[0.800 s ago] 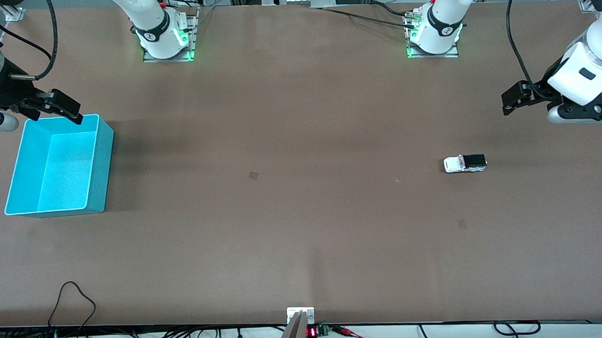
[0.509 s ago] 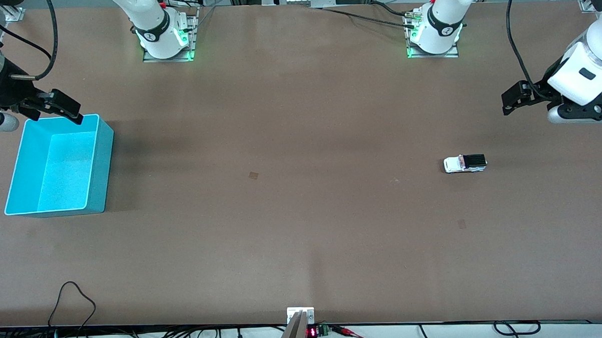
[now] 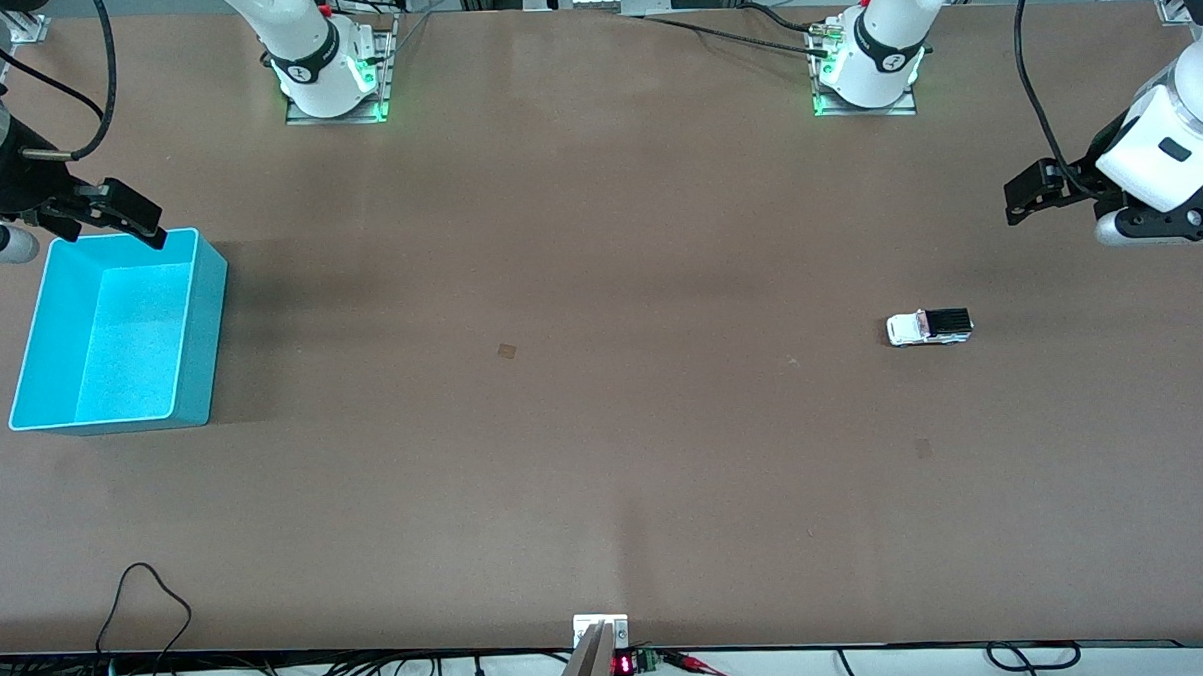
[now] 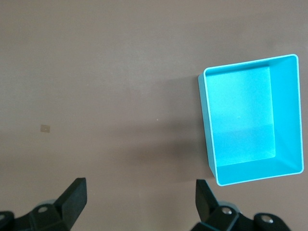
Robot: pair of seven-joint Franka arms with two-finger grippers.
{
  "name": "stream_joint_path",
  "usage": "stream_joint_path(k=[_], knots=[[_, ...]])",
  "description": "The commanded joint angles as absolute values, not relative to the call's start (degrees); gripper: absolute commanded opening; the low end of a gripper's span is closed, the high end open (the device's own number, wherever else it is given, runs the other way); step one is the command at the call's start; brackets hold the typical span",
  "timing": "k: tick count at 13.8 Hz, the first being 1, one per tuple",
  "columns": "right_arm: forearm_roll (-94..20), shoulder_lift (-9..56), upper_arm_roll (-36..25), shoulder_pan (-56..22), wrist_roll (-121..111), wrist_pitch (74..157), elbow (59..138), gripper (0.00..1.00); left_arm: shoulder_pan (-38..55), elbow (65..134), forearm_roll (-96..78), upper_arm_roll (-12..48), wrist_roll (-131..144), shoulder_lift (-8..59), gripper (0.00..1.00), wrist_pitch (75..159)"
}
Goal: Wind and store white jeep toy
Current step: 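Move the left gripper down over the white toy jeep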
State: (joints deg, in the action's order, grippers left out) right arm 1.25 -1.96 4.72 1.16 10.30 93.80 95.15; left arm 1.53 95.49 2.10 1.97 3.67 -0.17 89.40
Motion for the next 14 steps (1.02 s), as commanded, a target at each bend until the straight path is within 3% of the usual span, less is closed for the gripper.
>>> stream_joint_path(k=[1,5,9,14], knots=[[0.53,-1.85,4.75,0.97,10.28,93.16,94.66,1.00,1.41,94.75,1.94,2.11,3.43,0.70,1.00,86.23],[0.53,-1.49,4.66,-0.09,10.46,93.08,94.75,1.00,2.37,94.66,1.32,2.72,2.30,1.58,1.00,82.11],[0.53,-1.49,4.66,0.09,10.46,93.16,94.66,1.00,2.64,95.54,1.67,2.72,-16.28,2.28,1.00,81.04],[0.53,-1.49,4.66,0.09,10.55,93.16,94.66,1.00,0.70,106.13,2.29,2.64,-38.11,2.29,1.00,92.95]])
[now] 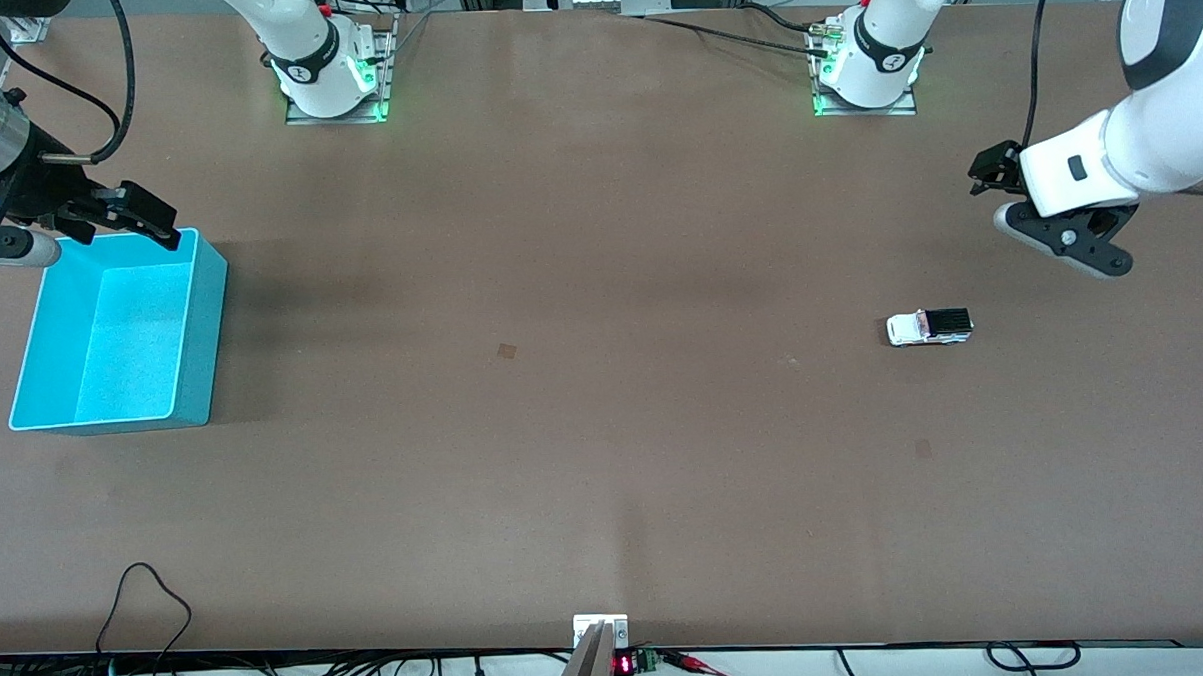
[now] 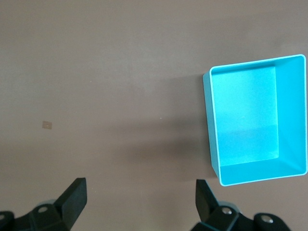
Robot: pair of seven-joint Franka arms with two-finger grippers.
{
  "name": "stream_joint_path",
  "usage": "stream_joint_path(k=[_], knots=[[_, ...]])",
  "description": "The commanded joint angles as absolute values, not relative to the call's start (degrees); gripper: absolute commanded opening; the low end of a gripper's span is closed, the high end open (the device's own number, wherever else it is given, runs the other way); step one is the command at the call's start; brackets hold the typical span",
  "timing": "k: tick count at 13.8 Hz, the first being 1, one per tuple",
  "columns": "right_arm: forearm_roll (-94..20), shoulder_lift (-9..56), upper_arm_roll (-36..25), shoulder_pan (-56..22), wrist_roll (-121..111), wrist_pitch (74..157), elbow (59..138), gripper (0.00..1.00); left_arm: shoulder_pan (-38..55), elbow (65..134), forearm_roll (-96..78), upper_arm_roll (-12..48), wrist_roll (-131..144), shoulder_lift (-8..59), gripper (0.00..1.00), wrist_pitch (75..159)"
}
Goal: Wind and store white jeep toy
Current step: 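Move the left gripper down over the white toy jeep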
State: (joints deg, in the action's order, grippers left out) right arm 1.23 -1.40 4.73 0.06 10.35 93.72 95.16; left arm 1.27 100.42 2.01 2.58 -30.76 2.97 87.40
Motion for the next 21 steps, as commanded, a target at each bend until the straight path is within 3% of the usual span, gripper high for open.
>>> stream_joint_path(k=[1,6,12,17,21], knots=[[0.53,-1.49,4.66,-0.09,10.55,93.16,94.66,1.00,-0.25,109.65,2.29,2.64,-40.49,1.94,1.00,98.38],[0.53,-0.88,4.66,-0.53,10.55,93.16,94.66,1.00,-0.44,124.51,9.92,2.72,-54.99,2.46,1.00,121.42],[0.53,-0.88,4.66,-0.35,10.55,93.16,94.66,1.00,-2.45,130.60,12.48,2.64,-70.55,10.71,1.00,139.46],[0.53,-0.88,4.66,-0.44,10.55,93.08,94.66,1.00,-6.14,130.78,12.57,2.64,-78.66,16.95,1.00,147.20],[0.53,-0.97,4.66,-0.35,10.55,93.08,94.66,1.00,-6.94,132.09,12.57,2.72,-81.74,17.75,1.00,149.41]])
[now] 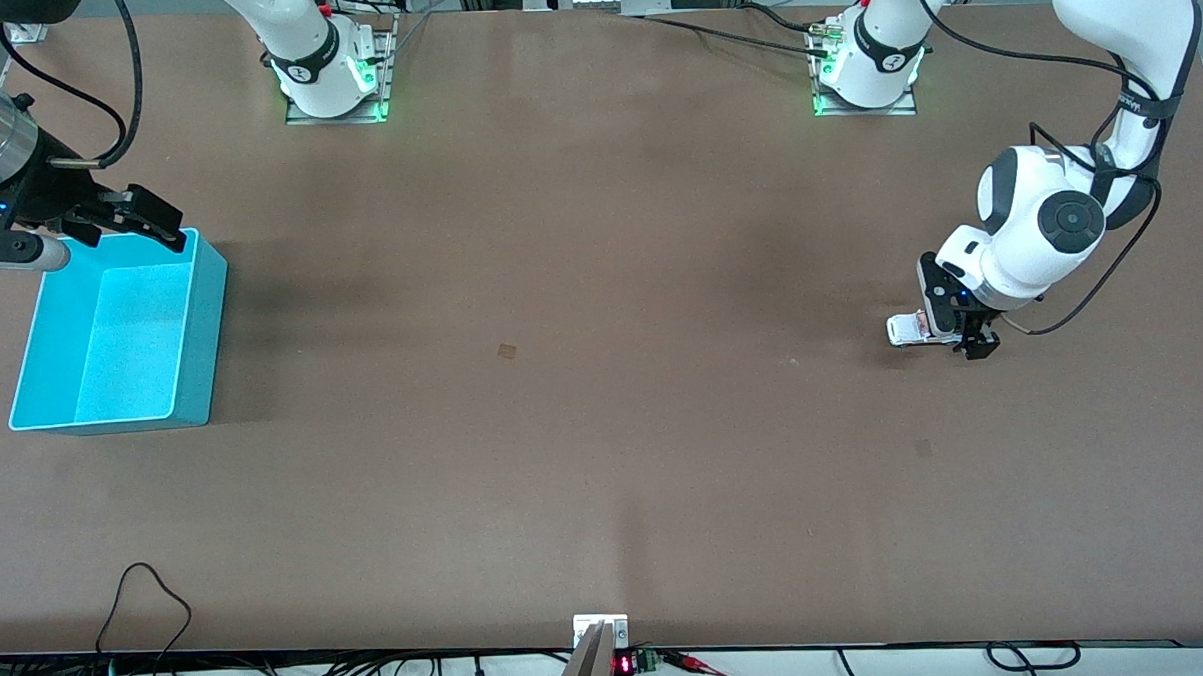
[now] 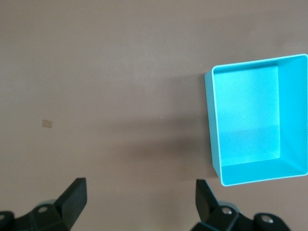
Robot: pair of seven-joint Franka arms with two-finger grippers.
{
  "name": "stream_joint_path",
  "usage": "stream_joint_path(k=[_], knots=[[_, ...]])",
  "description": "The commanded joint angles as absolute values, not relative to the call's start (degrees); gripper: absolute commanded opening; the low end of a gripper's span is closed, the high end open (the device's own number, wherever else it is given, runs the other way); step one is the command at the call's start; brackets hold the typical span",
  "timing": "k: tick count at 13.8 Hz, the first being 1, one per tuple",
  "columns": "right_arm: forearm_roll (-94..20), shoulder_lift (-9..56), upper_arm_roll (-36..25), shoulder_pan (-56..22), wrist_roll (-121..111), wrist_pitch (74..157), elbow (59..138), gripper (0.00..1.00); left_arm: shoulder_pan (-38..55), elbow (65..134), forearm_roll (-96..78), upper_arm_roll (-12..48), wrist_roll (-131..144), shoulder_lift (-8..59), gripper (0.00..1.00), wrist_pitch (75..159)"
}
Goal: Wind and store white jeep toy
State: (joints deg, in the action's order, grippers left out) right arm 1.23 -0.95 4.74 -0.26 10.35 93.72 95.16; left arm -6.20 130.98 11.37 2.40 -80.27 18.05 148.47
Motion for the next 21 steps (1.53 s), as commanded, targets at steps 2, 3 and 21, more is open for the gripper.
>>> stream_joint_path(k=[2,3,21], knots=[[0.53,-0.97,4.66,-0.35,10.46,93.08,94.66,1.00,-7.03,133.50,12.57,2.72,-81.74,17.67,1.00,151.52],[0.53,-0.97,4.57,-0.35,10.46,93.08,94.66,1.00,-7.03,133.51,12.66,2.72,-81.74,18.01,1.00,152.13],[0.62,-0.88,4.57,-0.44,10.46,93.08,94.66,1.00,-7.81,131.23,12.57,2.37,-88.40,24.51,0.09,153.81]])
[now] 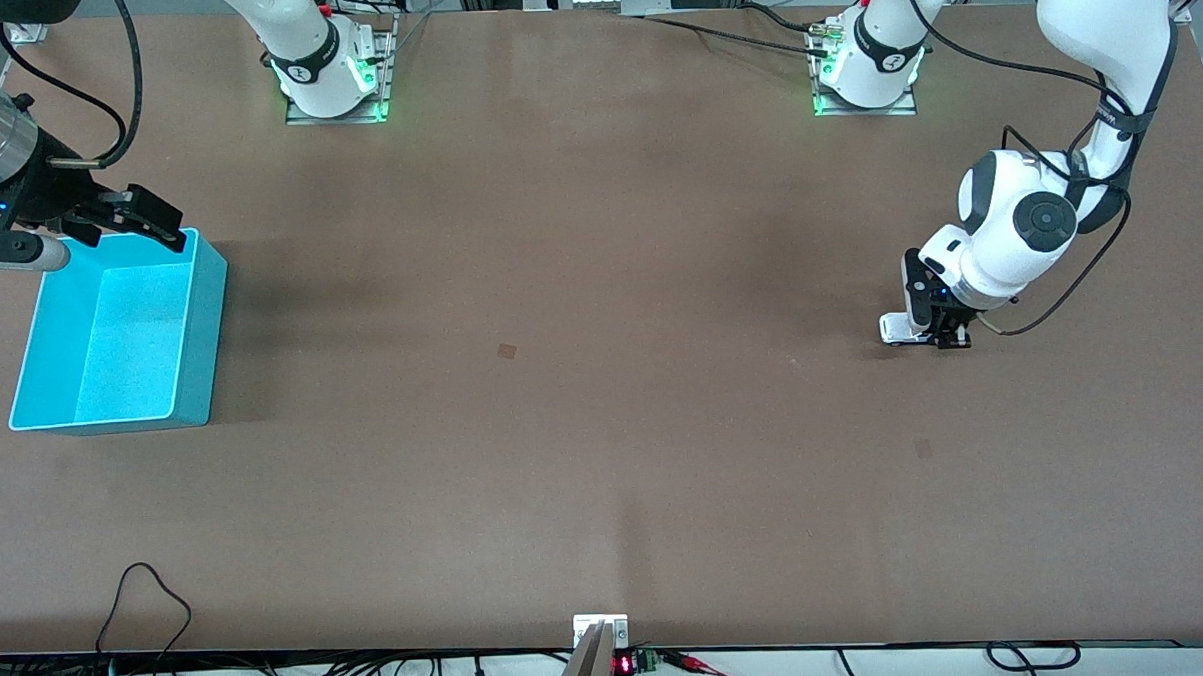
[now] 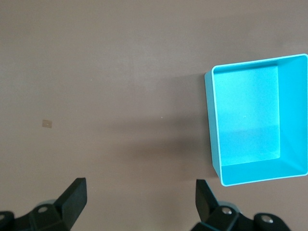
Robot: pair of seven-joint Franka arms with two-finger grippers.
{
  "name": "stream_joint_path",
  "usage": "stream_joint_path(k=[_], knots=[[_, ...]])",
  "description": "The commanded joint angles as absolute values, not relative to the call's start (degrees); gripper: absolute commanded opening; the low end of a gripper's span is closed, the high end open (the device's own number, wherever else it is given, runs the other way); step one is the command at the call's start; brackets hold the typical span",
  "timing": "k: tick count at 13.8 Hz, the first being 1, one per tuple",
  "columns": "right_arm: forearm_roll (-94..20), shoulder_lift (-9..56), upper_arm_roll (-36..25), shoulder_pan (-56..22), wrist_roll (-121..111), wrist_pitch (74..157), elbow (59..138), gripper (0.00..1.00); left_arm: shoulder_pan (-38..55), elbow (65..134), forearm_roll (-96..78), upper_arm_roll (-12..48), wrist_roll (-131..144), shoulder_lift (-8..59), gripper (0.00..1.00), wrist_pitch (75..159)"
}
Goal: Wind and store white jeep toy
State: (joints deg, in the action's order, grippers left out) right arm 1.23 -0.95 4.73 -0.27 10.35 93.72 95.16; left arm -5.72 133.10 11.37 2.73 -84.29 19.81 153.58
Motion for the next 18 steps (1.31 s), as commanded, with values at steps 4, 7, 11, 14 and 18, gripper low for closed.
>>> stream_joint_path(k=[4,7,11,14,18], knots=[[0.62,-0.88,4.66,-0.53,10.55,93.08,94.83,1.00,-15.27,127.53,12.57,2.29,-97.71,26.98,0.09,153.46],[0.62,-0.70,4.66,-0.70,10.55,93.08,94.75,1.00,-22.66,124.38,12.57,2.29,-103.60,29.79,0.09,153.46],[0.61,-0.70,4.66,-0.79,10.55,93.08,94.83,1.00,-27.94,122.78,12.57,2.20,-108.98,30.15,0.09,153.37],[0.53,-0.62,4.66,-0.70,10.55,93.08,94.75,1.00,-30.23,122.35,12.57,2.20,-109.07,31.29,0.09,153.46],[0.61,-0.62,4.66,-0.79,10.55,93.16,94.75,1.00,-30.32,121.99,12.48,2.20,-109.07,31.82,0.09,153.46]])
